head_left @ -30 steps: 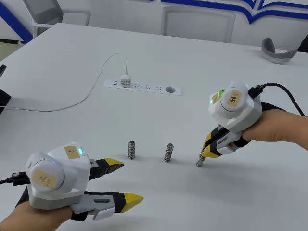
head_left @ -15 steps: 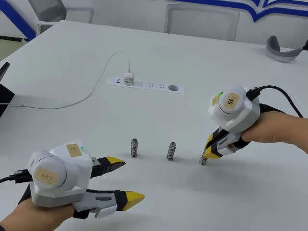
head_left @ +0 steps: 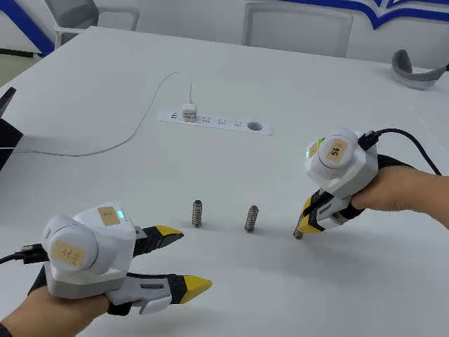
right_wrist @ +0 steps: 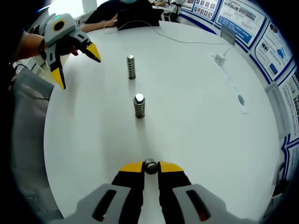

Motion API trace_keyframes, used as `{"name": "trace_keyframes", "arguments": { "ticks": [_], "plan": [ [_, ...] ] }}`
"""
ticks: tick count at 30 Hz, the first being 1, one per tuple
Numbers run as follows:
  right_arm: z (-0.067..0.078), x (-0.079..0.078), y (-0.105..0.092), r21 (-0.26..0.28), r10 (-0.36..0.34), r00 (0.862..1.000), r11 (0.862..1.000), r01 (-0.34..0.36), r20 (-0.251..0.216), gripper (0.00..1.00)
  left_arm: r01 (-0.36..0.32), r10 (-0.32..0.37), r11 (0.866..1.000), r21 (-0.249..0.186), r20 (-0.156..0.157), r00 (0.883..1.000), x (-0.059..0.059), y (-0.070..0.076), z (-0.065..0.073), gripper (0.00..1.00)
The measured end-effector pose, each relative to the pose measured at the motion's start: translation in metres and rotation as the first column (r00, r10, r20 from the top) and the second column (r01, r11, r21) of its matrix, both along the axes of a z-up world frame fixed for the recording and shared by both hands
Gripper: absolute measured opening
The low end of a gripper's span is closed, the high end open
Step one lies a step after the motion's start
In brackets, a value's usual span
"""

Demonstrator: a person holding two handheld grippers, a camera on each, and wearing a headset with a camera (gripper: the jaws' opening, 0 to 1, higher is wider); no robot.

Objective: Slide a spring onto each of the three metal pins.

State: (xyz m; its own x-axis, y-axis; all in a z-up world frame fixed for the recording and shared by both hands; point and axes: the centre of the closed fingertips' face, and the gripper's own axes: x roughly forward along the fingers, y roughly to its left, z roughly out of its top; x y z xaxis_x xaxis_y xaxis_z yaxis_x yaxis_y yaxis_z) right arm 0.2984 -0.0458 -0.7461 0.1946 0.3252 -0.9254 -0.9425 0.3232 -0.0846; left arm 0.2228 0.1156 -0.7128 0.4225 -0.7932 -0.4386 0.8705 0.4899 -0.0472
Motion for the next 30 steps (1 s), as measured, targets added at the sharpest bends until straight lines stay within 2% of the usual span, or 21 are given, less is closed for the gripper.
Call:
{"name": "trace_keyframes", "arguments": {
  "ticks": [13, 30],
  "plan": [
    [-0.0005, -0.0018, 0.0013, 0.023, -0.007, 1.0, 1.0, 0.007, 0.005, 0.17, -0.002, 0.002, 1.0, -0.001, 0.003, 1.0, 0.0012, 0.0003, 0.0005, 0.54],
    [0.0023, -0.0027, 0.0004, 0.071, -0.031, 0.999, 0.997, 0.029, 0.032, 0.29, -0.013, 0.013, 1.0, -0.001, 0.006, 1.0, 0.0046, 0.0037, 0.0023, 0.54]
  ]
}}
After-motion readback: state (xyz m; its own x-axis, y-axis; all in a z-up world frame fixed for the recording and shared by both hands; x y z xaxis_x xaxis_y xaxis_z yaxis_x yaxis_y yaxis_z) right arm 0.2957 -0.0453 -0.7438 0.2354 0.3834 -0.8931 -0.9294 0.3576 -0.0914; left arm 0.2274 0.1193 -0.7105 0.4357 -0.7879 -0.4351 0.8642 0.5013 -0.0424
